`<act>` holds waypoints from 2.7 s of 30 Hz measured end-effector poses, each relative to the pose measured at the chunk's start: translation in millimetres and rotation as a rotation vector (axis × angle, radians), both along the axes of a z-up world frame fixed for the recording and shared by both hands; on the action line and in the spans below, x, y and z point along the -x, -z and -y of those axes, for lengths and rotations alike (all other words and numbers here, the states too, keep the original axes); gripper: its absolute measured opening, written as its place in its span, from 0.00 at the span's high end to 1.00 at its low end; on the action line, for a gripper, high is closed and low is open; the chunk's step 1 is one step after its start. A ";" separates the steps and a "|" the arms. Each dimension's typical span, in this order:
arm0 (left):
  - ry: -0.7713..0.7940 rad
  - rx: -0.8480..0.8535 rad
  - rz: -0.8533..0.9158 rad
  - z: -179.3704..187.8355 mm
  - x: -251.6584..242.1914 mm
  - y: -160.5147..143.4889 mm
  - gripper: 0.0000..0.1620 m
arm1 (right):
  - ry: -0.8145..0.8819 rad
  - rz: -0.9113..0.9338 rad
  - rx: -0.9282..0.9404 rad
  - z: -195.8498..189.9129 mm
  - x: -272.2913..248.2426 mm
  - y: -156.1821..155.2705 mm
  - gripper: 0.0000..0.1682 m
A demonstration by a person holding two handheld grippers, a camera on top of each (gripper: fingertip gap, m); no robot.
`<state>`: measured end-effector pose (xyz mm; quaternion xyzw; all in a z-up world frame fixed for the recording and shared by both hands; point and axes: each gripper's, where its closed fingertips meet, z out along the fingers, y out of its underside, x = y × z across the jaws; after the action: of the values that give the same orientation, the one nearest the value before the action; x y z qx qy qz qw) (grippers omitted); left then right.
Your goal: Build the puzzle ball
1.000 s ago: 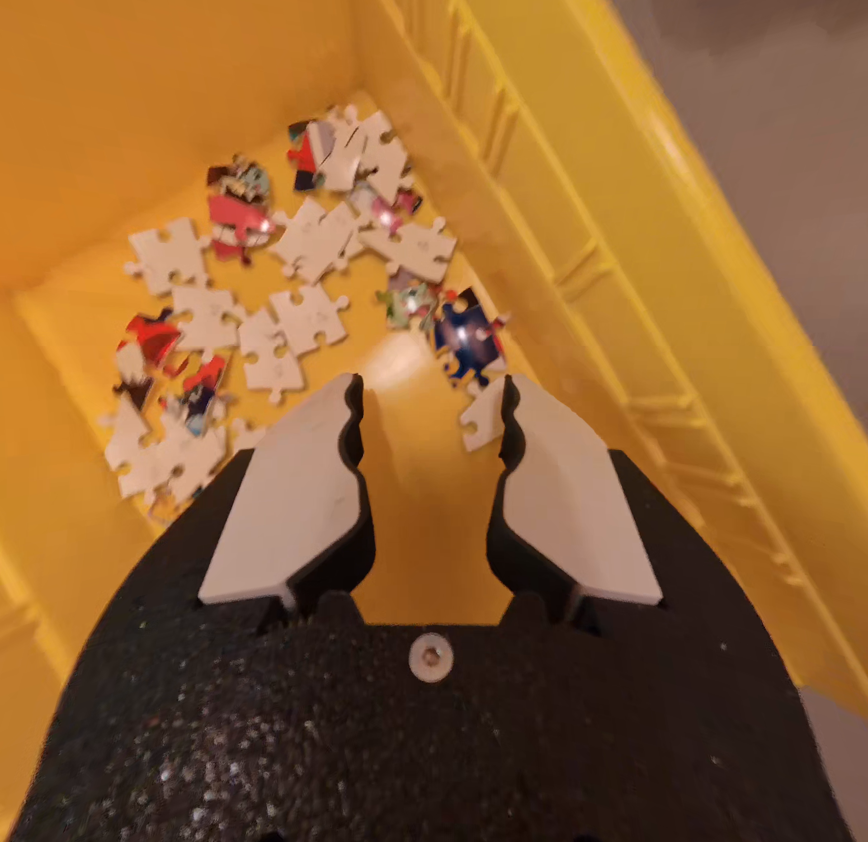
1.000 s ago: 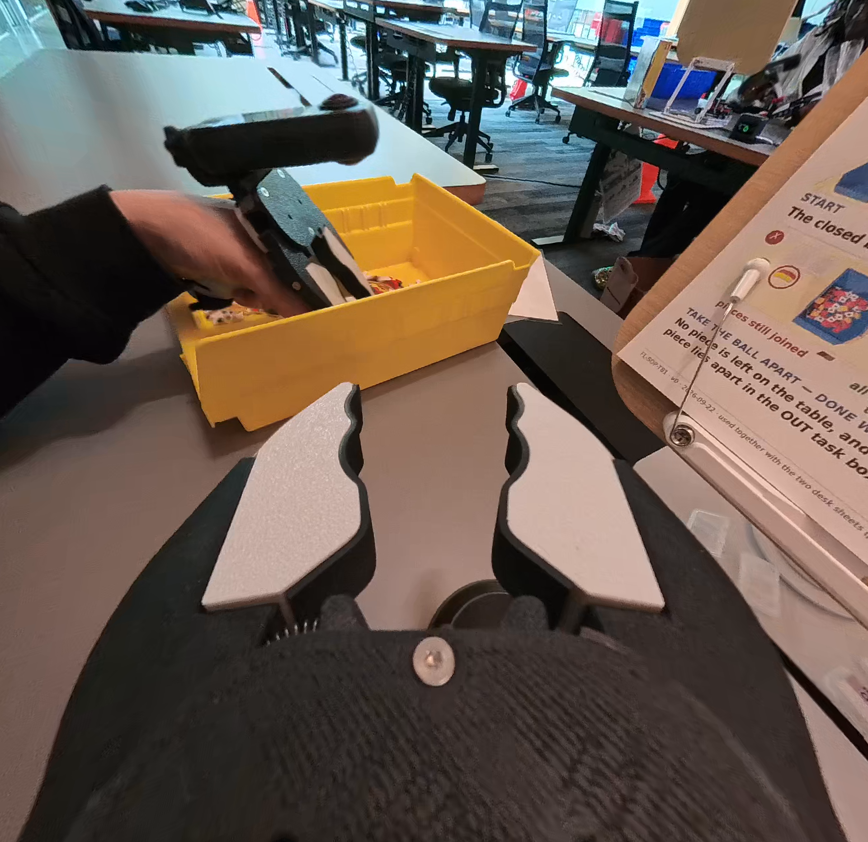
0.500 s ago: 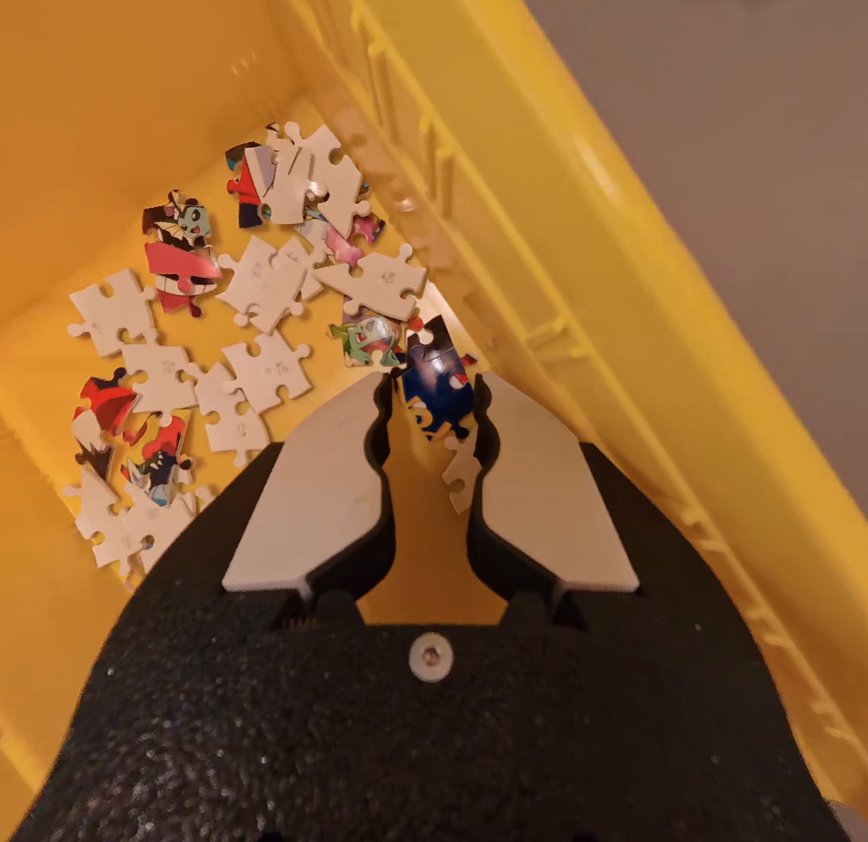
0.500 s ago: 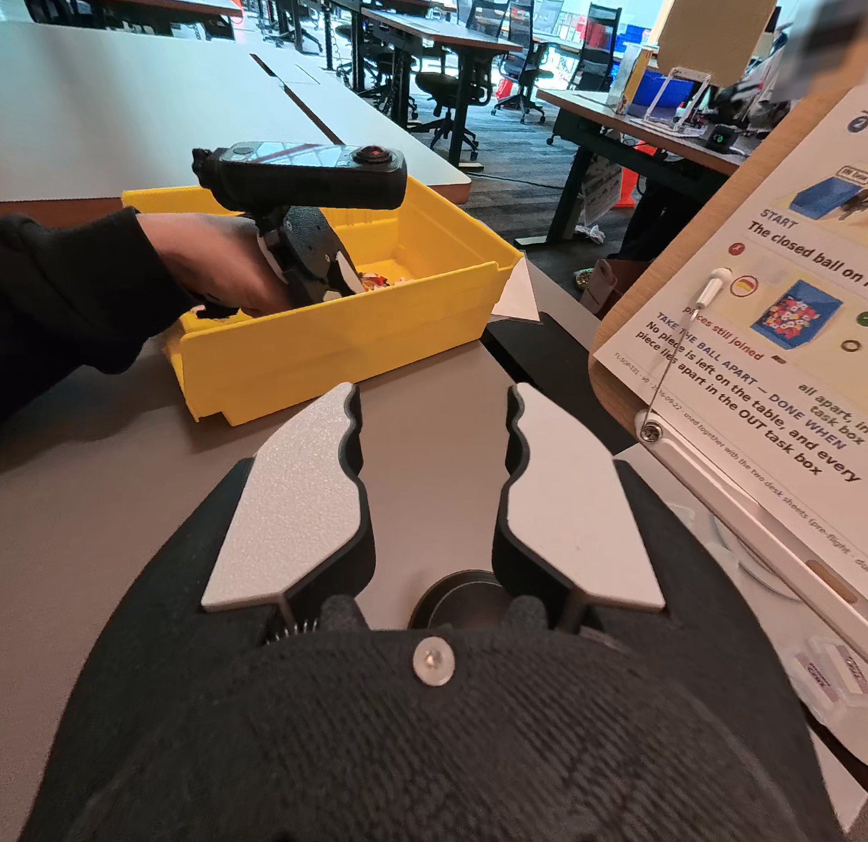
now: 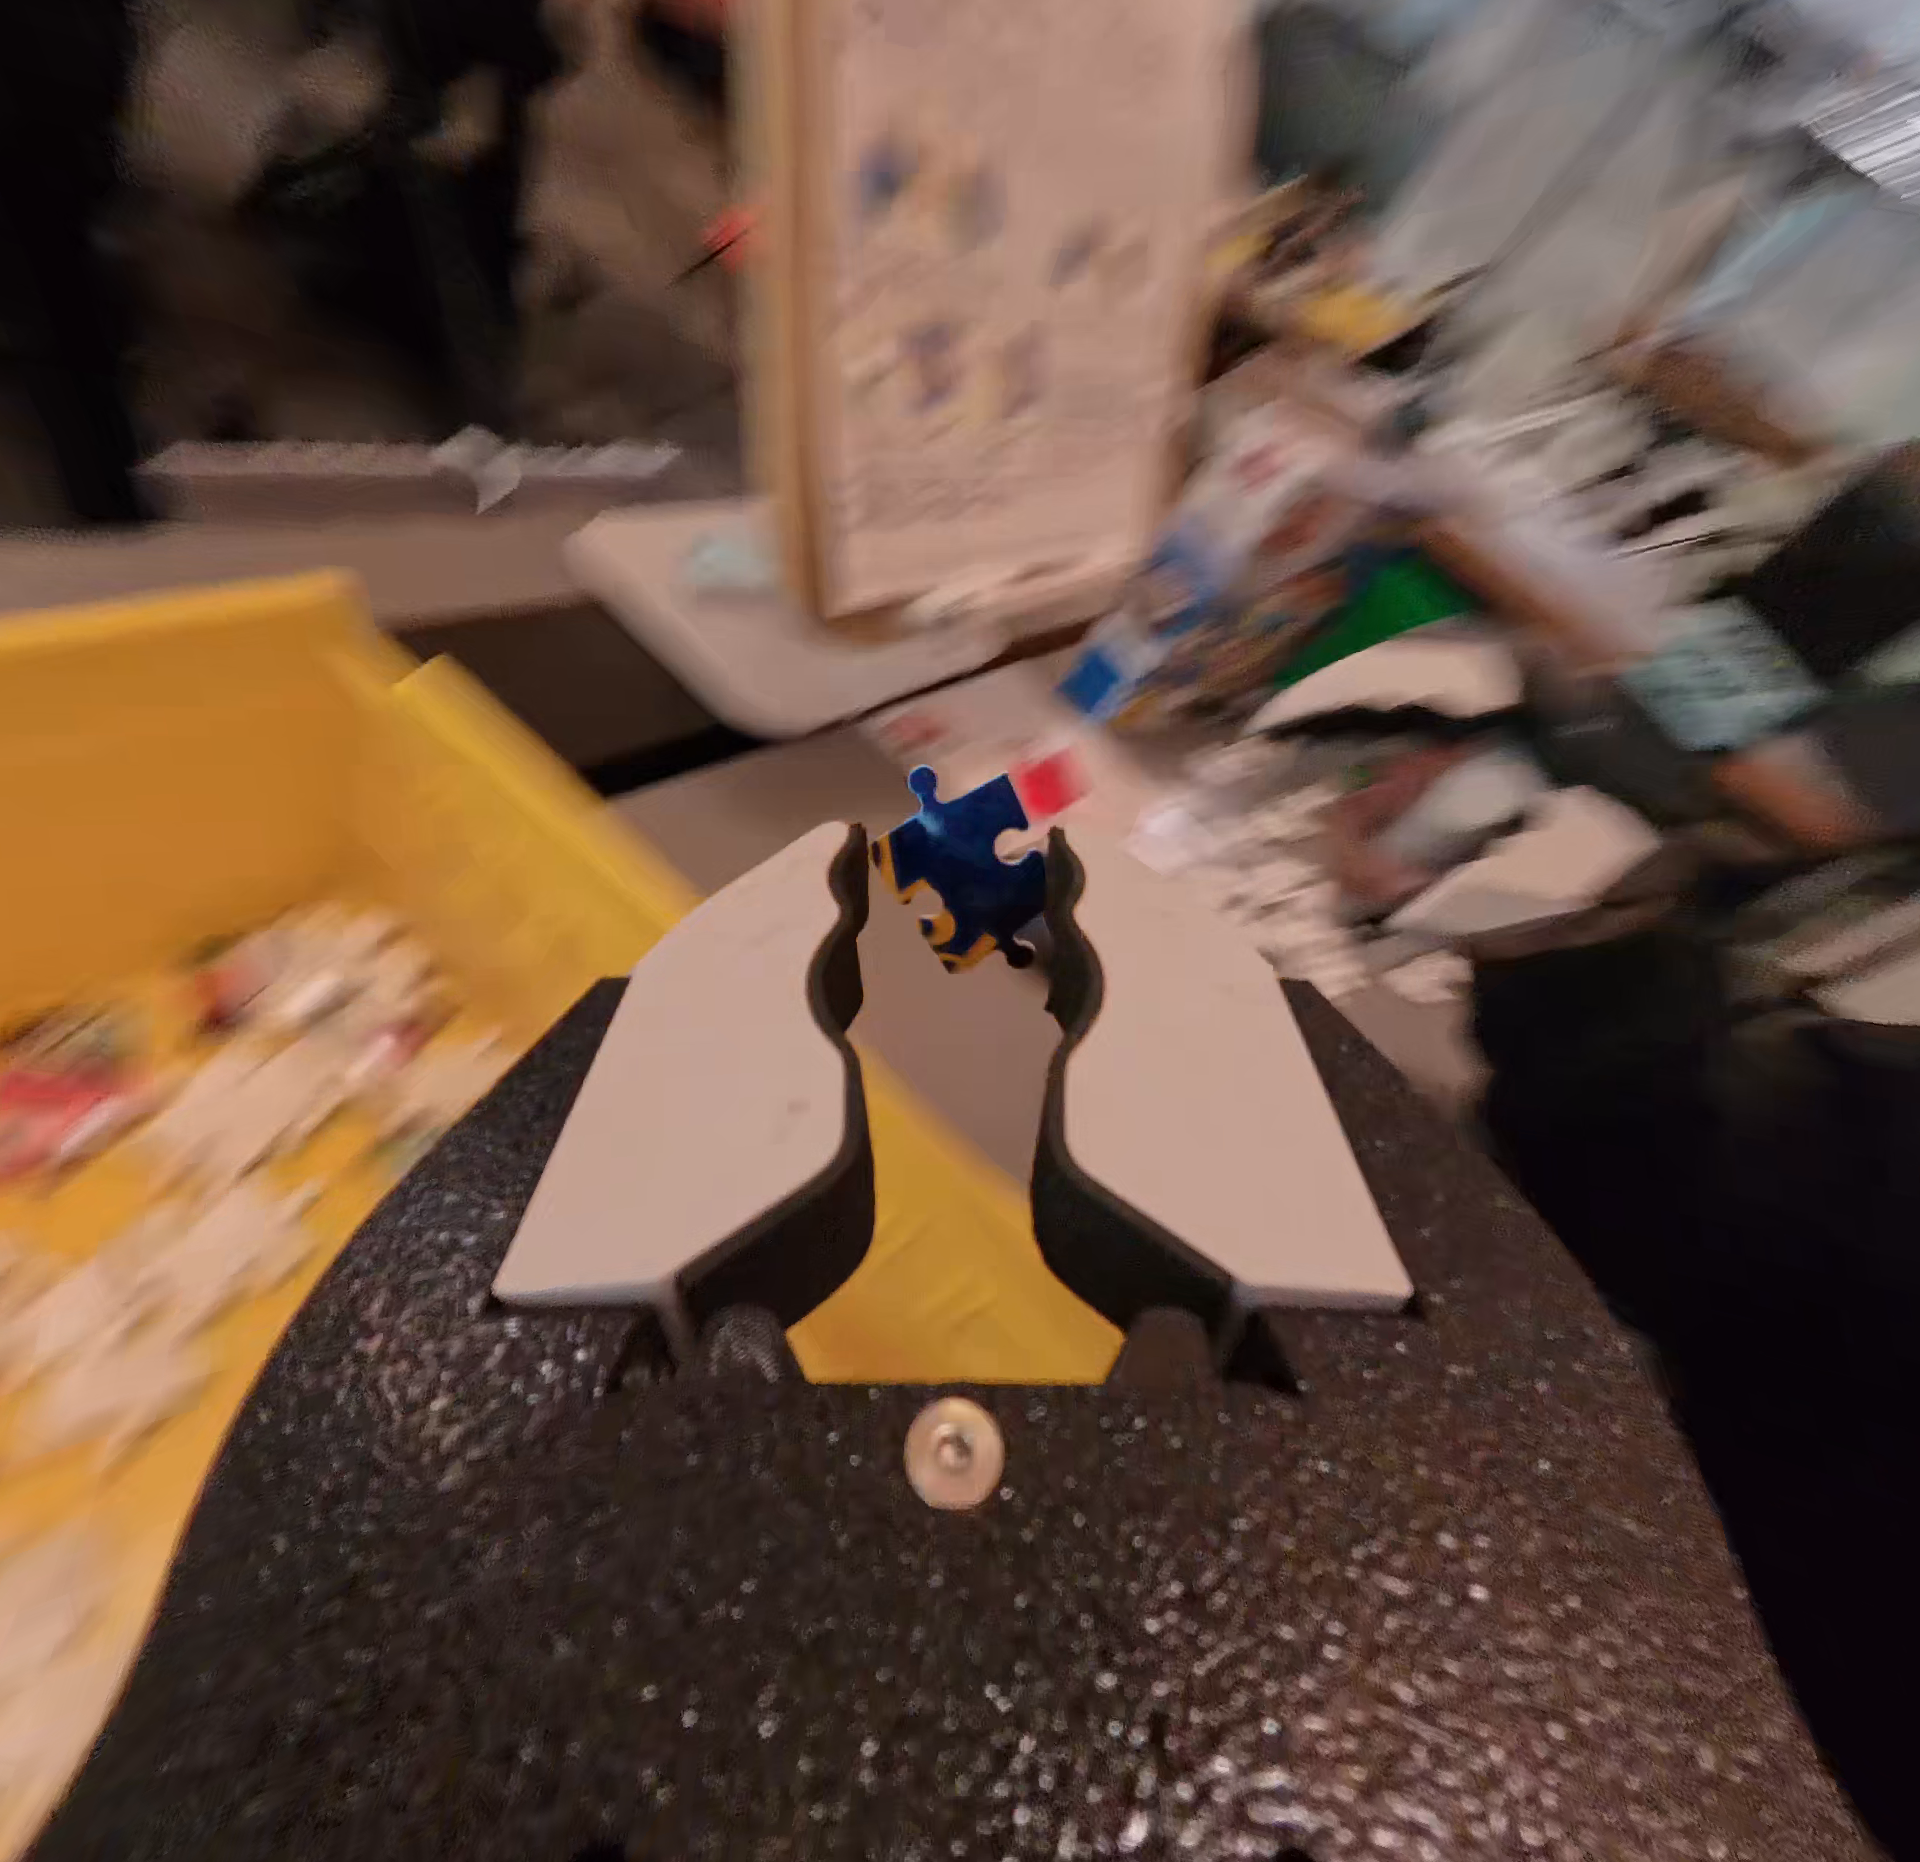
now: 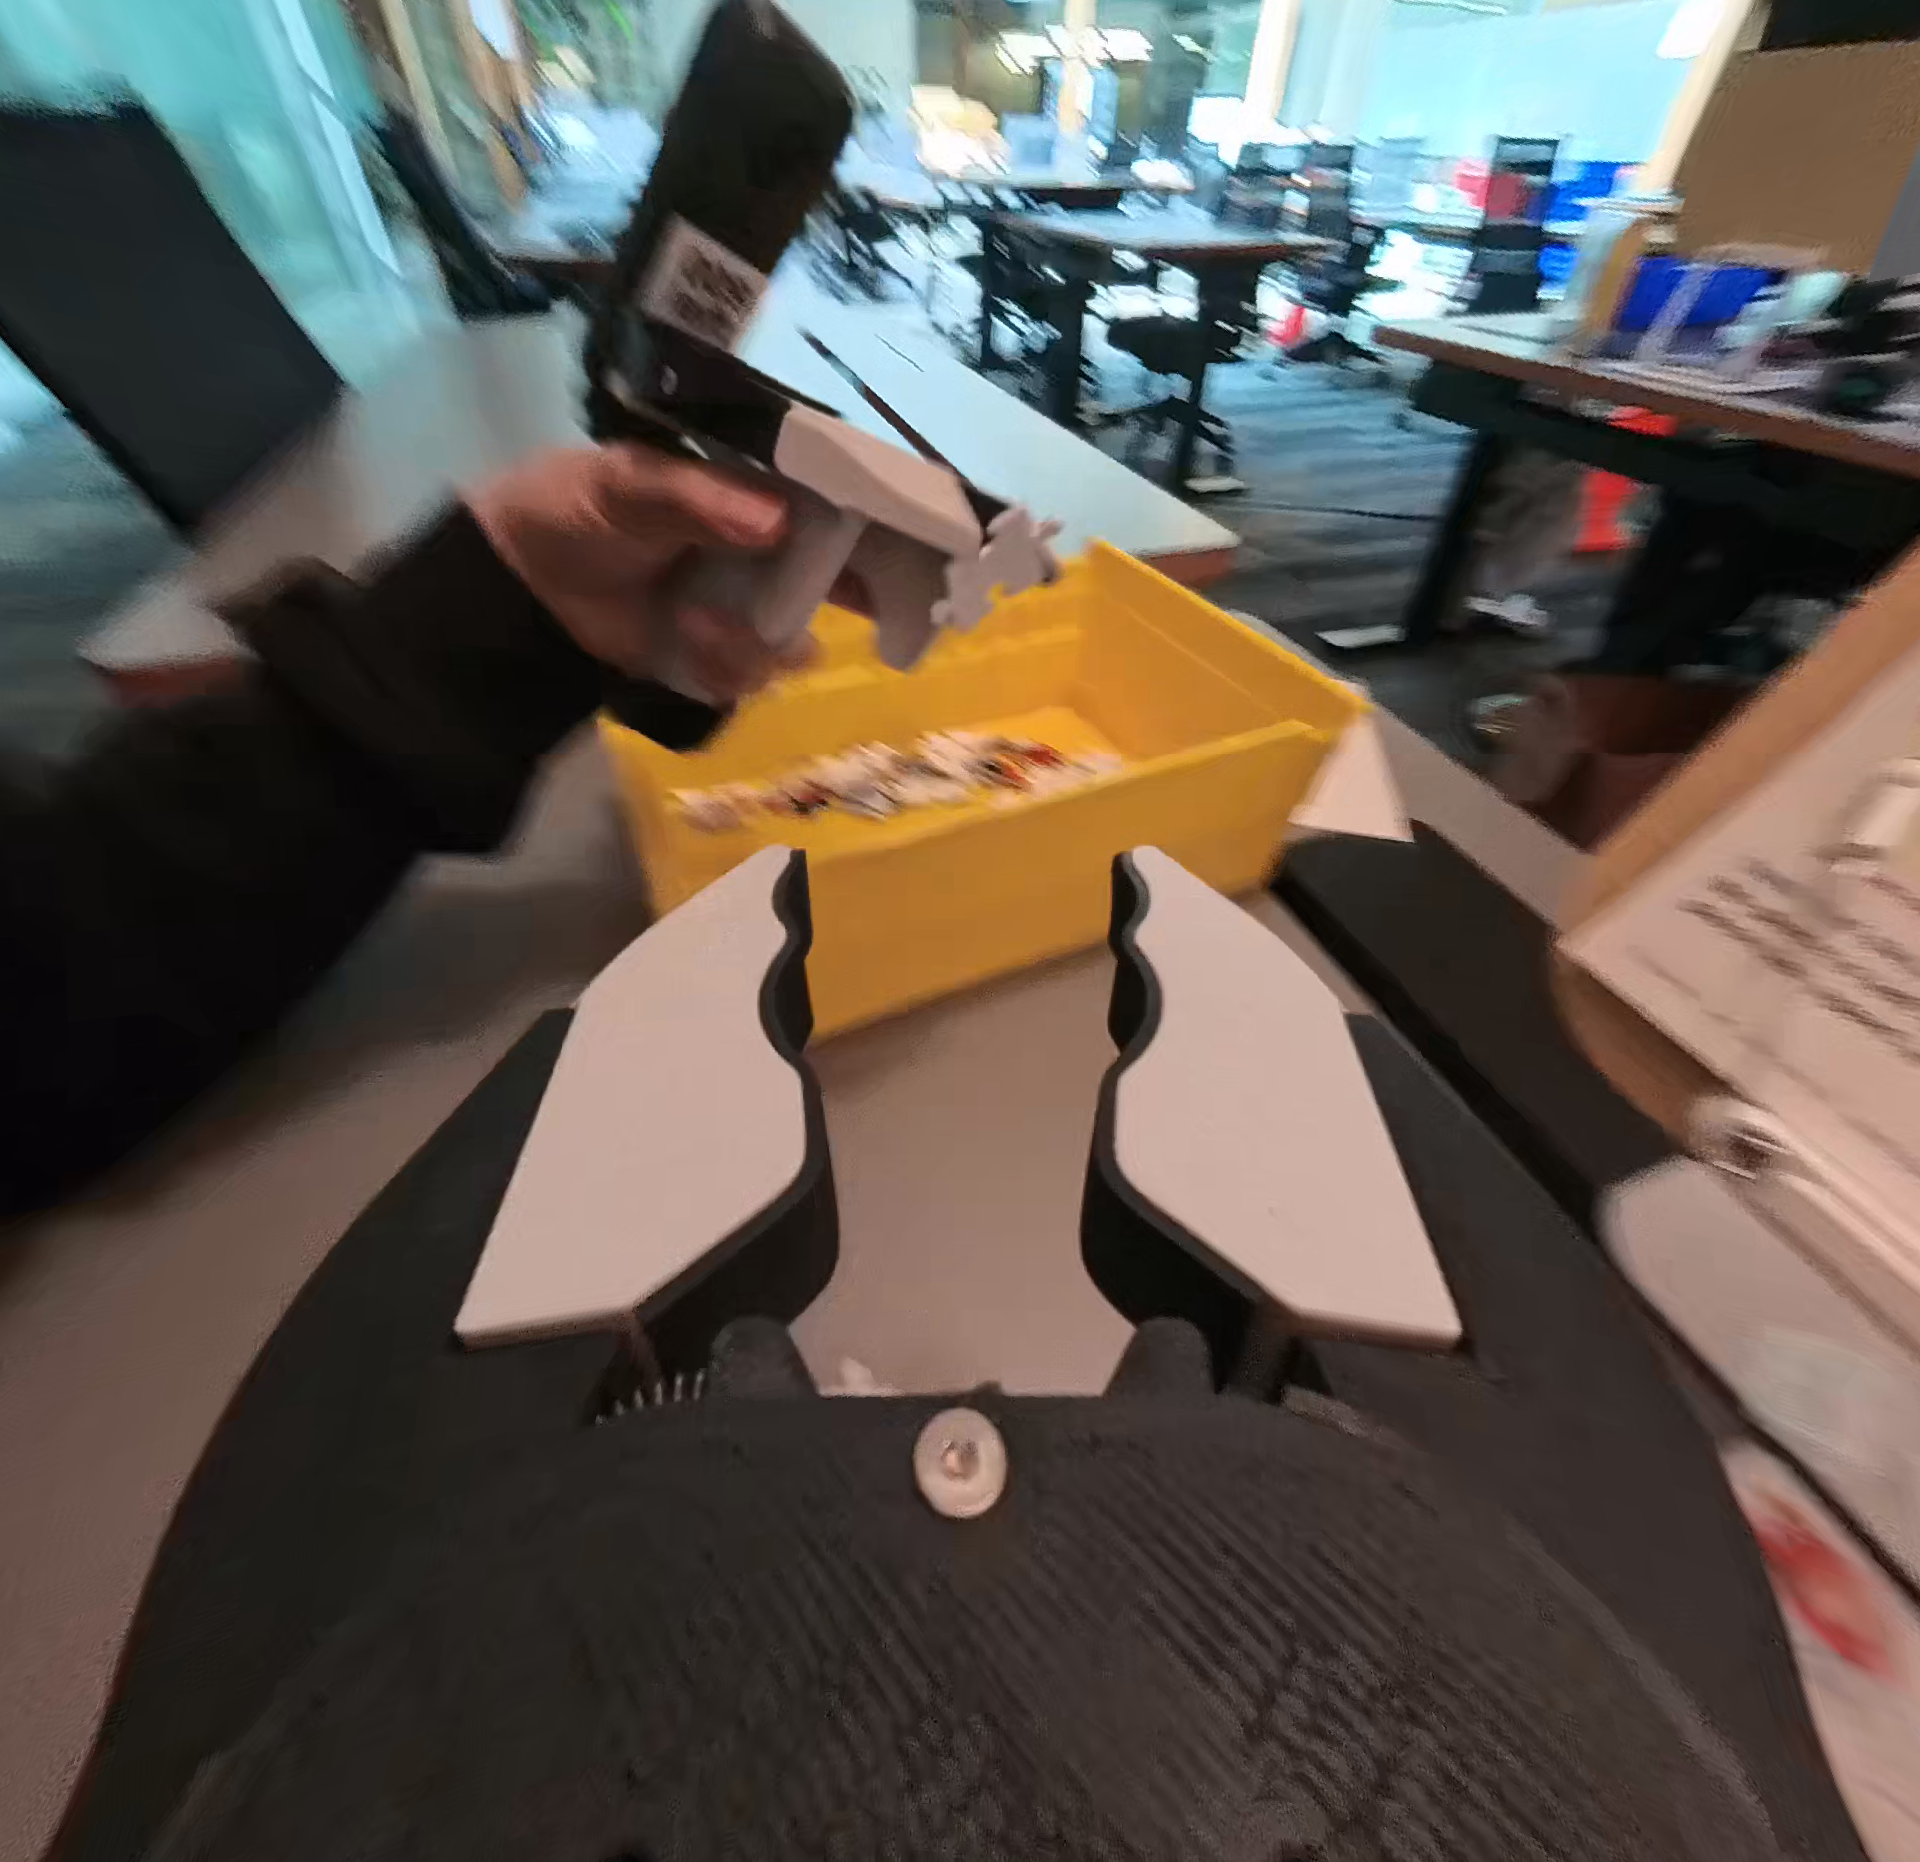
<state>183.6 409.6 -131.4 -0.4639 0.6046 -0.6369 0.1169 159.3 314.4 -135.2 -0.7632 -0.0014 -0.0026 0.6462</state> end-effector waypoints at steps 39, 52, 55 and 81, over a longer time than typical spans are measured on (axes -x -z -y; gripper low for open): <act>0.495 -0.190 0.425 159.7 35.4 -21.3 0.77 | -0.031 -0.308 0.562 227.3 11.0 42.9 0.99; 0.459 -0.427 0.333 188.9 28.2 8.7 0.79 | 0.023 -0.373 1.664 565.6 64.2 96.9 0.98; 0.454 -0.487 0.330 193.8 34.6 14.8 0.80 | 0.000 -0.358 1.809 590.0 62.0 111.5 0.98; 0.381 -0.574 0.331 173.2 40.9 11.6 0.81 | -0.067 -0.267 1.972 597.8 17.7 156.5 0.75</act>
<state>142.6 236.4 -143.0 -0.1823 0.8066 -0.5184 0.2178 141.6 -283.4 -291.7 -0.9525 0.0482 0.1039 -0.2822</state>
